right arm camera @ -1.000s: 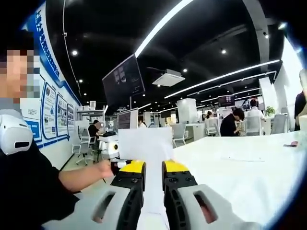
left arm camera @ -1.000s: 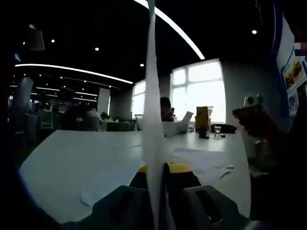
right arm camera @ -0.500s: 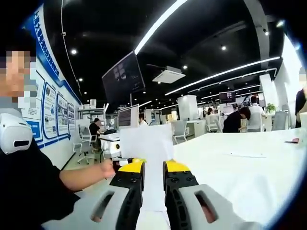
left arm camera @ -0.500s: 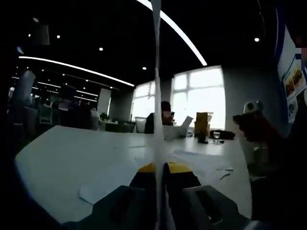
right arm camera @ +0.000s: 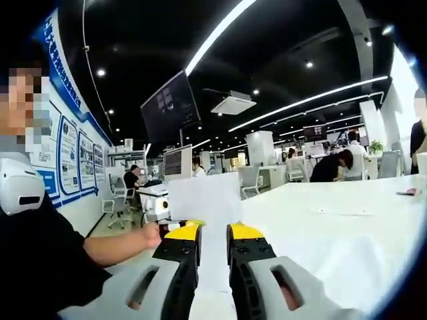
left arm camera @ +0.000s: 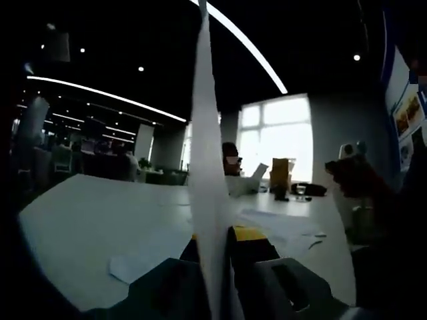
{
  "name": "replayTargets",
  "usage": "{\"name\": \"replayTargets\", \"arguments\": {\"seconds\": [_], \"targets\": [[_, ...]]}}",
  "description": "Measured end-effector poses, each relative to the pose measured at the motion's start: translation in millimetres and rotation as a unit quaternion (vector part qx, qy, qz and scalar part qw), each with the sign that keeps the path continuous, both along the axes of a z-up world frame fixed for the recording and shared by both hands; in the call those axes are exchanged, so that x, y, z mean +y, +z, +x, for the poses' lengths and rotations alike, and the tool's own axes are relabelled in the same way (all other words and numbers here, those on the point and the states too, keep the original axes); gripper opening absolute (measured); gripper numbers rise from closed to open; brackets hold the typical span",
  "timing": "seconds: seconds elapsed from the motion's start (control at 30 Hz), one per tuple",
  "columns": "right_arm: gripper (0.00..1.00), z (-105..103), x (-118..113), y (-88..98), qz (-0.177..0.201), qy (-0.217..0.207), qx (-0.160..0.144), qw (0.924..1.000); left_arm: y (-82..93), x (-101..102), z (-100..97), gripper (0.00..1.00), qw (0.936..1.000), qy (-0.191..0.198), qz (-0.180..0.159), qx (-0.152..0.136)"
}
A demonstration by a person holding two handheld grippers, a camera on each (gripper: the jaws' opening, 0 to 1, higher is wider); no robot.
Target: Organize the stack of printing papers by aligning and flattening the scattered papers on the table
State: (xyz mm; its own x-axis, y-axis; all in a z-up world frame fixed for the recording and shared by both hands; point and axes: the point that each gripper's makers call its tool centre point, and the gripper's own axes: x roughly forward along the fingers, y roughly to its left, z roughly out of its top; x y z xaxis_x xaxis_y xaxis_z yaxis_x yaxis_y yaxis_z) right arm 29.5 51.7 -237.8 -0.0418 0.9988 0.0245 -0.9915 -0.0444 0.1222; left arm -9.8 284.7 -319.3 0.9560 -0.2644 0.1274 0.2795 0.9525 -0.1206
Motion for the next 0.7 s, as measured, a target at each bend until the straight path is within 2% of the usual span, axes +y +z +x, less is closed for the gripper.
{"name": "replayTargets", "arguments": {"seconds": [0.27, 0.47, 0.7], "targets": [[0.11, 0.3, -0.7, -2.3, 0.001, 0.0, 0.004, 1.0, -5.8, 2.7, 1.7, 0.06, 0.9998, 0.007, 0.017, 0.002], [0.11, -0.2, -2.5, -3.2, 0.003, 0.0, 0.006, 1.0, -10.1, 3.0, -0.8, 0.06, 0.9999, 0.009, 0.008, 0.009], [0.11, 4.0, -9.1, -4.3, 0.004, -0.008, 0.005, 0.9999, -10.3, -4.7, -2.6, 0.06, 0.9995, 0.007, 0.03, 0.006]]}}
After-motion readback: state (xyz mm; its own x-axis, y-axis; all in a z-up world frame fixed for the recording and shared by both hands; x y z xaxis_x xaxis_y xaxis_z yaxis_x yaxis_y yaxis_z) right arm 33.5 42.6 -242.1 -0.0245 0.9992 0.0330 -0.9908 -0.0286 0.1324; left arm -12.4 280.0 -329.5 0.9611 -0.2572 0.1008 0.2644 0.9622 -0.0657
